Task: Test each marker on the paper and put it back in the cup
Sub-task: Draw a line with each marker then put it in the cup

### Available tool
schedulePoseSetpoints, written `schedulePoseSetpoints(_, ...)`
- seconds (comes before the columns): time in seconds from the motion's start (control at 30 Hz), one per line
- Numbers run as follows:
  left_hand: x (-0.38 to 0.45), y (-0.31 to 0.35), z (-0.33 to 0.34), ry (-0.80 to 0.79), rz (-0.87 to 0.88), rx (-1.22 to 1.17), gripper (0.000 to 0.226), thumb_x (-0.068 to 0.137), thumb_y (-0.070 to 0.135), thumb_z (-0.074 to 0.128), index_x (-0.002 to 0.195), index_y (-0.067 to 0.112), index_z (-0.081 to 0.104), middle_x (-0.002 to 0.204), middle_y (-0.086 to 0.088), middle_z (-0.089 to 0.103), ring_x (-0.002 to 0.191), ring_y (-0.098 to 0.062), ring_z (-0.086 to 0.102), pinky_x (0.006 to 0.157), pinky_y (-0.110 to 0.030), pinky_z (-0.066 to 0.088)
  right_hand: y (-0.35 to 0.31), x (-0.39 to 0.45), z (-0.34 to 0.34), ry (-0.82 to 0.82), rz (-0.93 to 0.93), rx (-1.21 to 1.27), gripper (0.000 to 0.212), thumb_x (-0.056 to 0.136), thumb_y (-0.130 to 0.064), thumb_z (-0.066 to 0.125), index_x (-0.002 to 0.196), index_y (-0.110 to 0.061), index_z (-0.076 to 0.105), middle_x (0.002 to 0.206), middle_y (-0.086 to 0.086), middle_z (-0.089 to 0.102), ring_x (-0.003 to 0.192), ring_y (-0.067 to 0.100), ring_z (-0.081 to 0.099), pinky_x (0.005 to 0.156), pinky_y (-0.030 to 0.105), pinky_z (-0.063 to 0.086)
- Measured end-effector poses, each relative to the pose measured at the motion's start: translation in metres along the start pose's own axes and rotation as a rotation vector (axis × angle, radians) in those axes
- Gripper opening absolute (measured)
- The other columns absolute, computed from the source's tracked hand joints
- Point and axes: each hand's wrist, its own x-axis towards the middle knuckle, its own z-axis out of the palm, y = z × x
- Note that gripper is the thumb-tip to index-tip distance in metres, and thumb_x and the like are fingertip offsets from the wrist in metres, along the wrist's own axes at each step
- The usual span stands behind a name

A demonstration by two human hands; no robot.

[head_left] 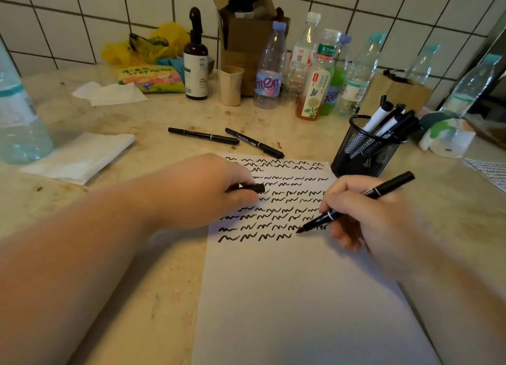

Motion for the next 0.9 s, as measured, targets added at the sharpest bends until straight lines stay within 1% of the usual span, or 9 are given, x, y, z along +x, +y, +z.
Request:
schedulePoseSetpoints(0.1,0.0007,-0.0003,0.0015,0.003,0.000,0.001,0.024,0.096,0.051,0.050,0.099,0.035,0.067,0.080,0.013,0.065,0.074,-0.004,0.058,0.067,-0.029,0.050,-0.0005,-0.0022,0.0023,0.002,0.060,0.055,0.027,0.088,0.002,0.055,0.063,-0.003,0.063,0.046,0.014,0.050,0.036,0.019,0.041,0.038,0.023,0.031)
schedulePoseSetpoints(0.23,0.0021,-0.0003,0.0018,0.005,-0.005,0.021,0.026,0.096,0.051,0.049,0.106,0.036,0.067,0.083,0.016,0.065,0.076,-0.003,0.059,0.071,-0.028,0.051,-0.0012,-0.0020,0.0049,-0.010,0.081,0.083,0.029,0.088,0.004,0.054,0.062,-0.004,0.063,0.046,0.015,0.050,0.037,0.021,0.040,0.040,0.025,0.030)
schedulePoseSetpoints(0.37,0.0033,-0.0014,0.0027,0.006,-0.002,0.026,0.027,0.096,0.052,0.049,0.106,0.036,0.067,0.084,0.015,0.066,0.076,-0.003,0.059,0.072,-0.031,0.053,-0.0004,-0.0012,0.0065,-0.023,0.075,0.077,0.033,0.088,0.005,0.054,0.059,-0.006,0.063,0.045,0.015,0.051,0.036,0.020,0.040,0.040,0.024,0.030)
schedulePoseSetpoints(0.53,0.0038,-0.0027,0.0037,0.010,-0.003,0.021,0.027,0.095,0.054,0.048,0.105,0.038,0.067,0.083,0.015,0.066,0.075,-0.004,0.060,0.072,-0.033,0.054,0.0031,0.0010,0.0054,0.022,0.038,-0.002,0.031,0.087,0.002,0.055,0.059,-0.007,0.065,0.044,0.011,0.053,0.036,0.019,0.043,0.040,0.023,0.033)
schedulePoseSetpoints(0.8,0.0046,-0.0043,0.0044,0.014,0.005,0.021,0.027,0.096,0.053,0.048,0.102,0.037,0.067,0.080,0.014,0.066,0.074,-0.004,0.059,0.071,-0.032,0.053,0.0068,0.0037,0.0007,0.080,0.052,-0.068,0.026,0.084,-0.002,0.056,0.060,-0.008,0.065,0.042,0.008,0.053,0.035,0.018,0.043,0.038,0.020,0.032)
schedulePoseSetpoints(0.9,0.0038,-0.0045,0.0041,0.020,0.010,0.013,0.026,0.095,0.053,0.048,0.105,0.038,0.067,0.081,0.015,0.065,0.075,-0.003,0.059,0.071,-0.030,0.052,0.0062,0.0047,-0.0032,0.143,0.033,-0.093,0.022,0.084,-0.006,0.057,0.064,-0.007,0.065,0.043,0.006,0.053,0.037,0.016,0.042,0.037,0.020,0.032)
